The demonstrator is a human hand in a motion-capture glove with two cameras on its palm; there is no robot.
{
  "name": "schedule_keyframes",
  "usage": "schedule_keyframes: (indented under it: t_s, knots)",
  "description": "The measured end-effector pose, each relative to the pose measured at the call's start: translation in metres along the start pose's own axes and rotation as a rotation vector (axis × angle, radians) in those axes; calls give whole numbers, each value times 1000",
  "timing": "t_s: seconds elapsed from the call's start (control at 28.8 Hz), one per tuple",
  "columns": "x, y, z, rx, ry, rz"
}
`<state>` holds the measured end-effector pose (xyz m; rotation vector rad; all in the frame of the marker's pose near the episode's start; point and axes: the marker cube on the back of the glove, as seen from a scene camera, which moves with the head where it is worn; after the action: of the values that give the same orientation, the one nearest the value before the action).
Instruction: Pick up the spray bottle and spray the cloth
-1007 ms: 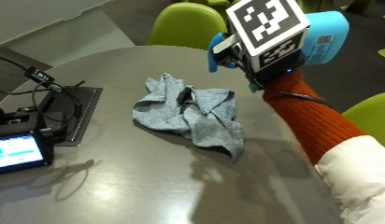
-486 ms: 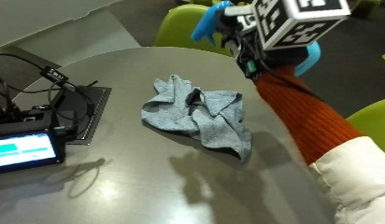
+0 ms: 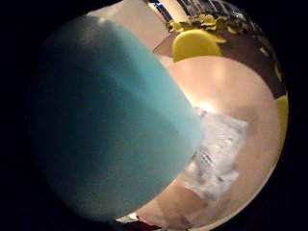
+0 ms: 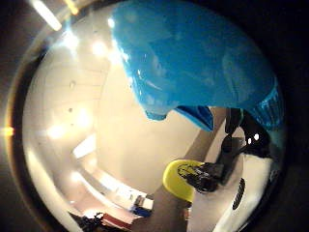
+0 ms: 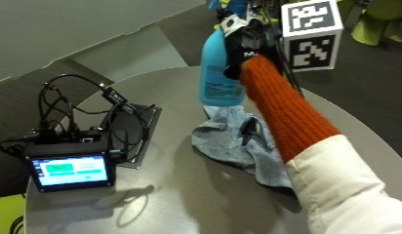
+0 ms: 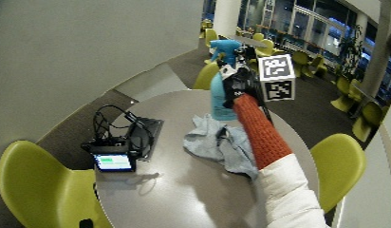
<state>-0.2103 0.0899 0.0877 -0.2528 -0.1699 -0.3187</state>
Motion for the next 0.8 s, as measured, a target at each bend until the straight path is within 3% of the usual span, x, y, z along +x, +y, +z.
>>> schedule_keyframes:
  t_s: [0.17, 0.42, 0.66, 0.8]
  knots:
    - [14, 3, 54, -85, -108, 127]
    - [26, 30, 119, -214, -158, 186]
    - [16, 41, 140, -283, -135, 136]
    - [22, 47, 145, -395, -166, 187]
